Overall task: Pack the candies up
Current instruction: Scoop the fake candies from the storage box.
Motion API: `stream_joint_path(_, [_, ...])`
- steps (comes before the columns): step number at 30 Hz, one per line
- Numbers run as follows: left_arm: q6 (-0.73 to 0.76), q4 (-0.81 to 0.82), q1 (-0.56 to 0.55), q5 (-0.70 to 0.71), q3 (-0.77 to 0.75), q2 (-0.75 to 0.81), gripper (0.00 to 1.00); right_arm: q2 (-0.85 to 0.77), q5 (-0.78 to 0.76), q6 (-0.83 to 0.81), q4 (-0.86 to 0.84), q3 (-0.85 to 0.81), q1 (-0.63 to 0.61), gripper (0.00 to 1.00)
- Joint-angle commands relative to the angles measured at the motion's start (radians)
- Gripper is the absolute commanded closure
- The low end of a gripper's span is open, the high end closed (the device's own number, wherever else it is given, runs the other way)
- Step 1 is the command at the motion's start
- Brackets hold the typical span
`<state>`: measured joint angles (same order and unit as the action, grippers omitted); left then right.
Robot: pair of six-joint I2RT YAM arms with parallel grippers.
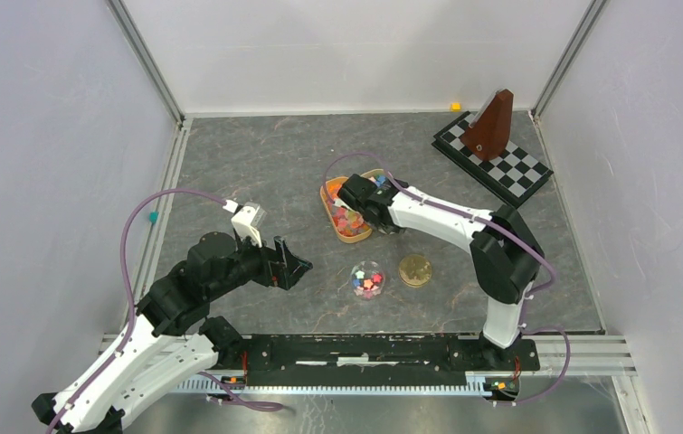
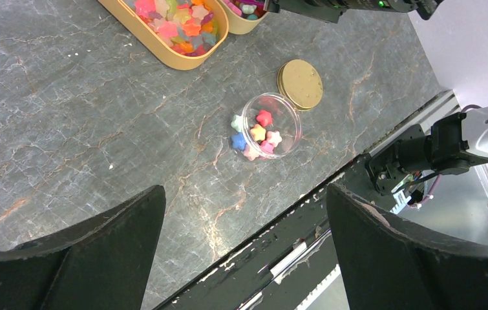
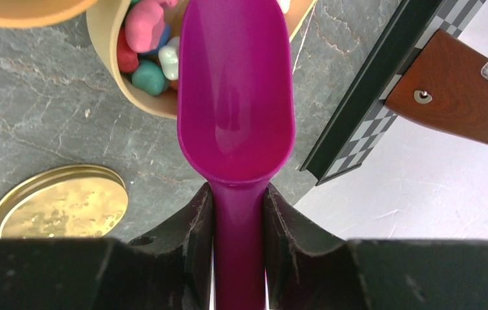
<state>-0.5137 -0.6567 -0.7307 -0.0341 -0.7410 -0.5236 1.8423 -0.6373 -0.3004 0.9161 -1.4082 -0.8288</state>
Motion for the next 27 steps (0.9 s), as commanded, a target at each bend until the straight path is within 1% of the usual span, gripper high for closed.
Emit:
stream_joint_path(1, [0.054, 0.017, 0.001, 0.018, 0.000, -0.004, 0.00, 0.034, -0.005, -0.002, -0.044, -0.044, 0.014, 1.00])
stream_joint_path(15, [0.051, 0.012, 0.002, 0.032, -0.001, -0.013, 0.00, 0.136, 0.032, 0.003, -0.139, -0.141, 0.026, 1.00])
stream_joint_path(18, [0.050, 0.010, 0.002, 0.031, -0.002, -0.019, 0.00, 0.138, 0.053, 0.009, -0.166, -0.128, 0.025, 1.00])
stream_joint_path(25, [0.049, 0.008, 0.002, 0.031, -0.002, -0.021, 0.00, 0.108, 0.121, 0.026, -0.260, -0.037, 0.036, 1.00])
stream_joint_path(27, [0.049, 0.008, 0.002, 0.055, -0.001, -0.023, 0.00, 0.090, 0.150, 0.031, -0.291, -0.001, 0.044, 1.00])
